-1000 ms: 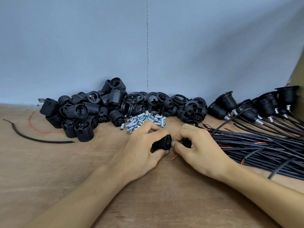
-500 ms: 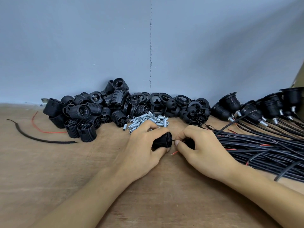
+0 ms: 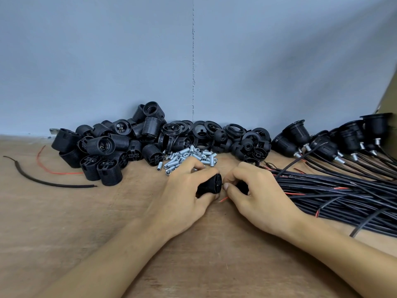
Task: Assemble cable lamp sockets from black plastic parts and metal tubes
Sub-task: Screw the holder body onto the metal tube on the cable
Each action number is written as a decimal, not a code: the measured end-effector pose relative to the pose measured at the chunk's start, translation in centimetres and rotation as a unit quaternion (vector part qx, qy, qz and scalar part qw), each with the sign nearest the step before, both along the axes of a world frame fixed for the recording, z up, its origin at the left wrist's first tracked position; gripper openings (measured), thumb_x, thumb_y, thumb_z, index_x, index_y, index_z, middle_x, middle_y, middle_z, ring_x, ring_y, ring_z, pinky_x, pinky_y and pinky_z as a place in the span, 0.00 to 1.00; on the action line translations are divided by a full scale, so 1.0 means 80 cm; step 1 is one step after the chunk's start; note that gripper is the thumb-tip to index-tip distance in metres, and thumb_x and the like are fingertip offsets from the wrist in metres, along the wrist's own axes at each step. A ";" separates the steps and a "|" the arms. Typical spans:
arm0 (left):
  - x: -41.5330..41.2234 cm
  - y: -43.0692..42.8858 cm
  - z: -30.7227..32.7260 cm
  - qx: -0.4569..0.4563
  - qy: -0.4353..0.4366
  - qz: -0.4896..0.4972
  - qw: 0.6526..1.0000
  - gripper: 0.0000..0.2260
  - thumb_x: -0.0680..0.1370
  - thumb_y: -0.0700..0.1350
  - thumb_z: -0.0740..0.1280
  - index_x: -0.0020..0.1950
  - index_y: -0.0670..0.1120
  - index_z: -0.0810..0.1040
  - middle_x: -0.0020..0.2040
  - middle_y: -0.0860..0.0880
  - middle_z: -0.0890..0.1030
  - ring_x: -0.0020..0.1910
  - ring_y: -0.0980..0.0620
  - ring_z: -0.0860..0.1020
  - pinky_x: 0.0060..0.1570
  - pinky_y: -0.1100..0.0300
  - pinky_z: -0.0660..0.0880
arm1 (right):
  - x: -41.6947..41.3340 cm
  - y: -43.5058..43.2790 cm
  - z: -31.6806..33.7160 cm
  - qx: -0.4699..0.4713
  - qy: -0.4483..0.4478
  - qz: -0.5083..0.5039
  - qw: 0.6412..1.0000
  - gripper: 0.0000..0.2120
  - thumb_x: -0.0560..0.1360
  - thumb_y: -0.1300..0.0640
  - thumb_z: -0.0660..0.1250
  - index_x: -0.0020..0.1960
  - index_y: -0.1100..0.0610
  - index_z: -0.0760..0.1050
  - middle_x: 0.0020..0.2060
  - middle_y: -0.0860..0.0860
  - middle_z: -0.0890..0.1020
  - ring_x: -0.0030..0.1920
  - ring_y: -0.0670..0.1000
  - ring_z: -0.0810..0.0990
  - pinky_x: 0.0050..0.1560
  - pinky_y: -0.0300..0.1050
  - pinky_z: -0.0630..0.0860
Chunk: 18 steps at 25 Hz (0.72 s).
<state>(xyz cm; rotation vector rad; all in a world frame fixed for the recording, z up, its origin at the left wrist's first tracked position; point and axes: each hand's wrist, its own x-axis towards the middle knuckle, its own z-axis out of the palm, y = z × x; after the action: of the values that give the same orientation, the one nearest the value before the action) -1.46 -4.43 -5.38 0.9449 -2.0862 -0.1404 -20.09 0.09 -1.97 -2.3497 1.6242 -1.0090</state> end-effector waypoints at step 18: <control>-0.003 0.005 0.001 -0.001 0.004 -0.008 1.000 0.12 0.71 0.49 0.73 0.53 0.57 0.81 0.52 0.58 0.74 0.50 0.62 0.75 0.49 0.75 0.68 | 0.005 -0.002 -0.002 0.000 -0.028 -0.013 1.000 0.06 0.74 0.65 0.70 0.39 0.58 0.79 0.36 0.47 0.76 0.40 0.47 0.73 0.41 0.37 0.68</control>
<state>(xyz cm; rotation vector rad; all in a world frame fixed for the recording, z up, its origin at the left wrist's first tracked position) -1.68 -4.05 -5.27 0.9238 -2.0872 -0.1498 -19.68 -0.08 -2.14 -2.2842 1.6372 -1.0700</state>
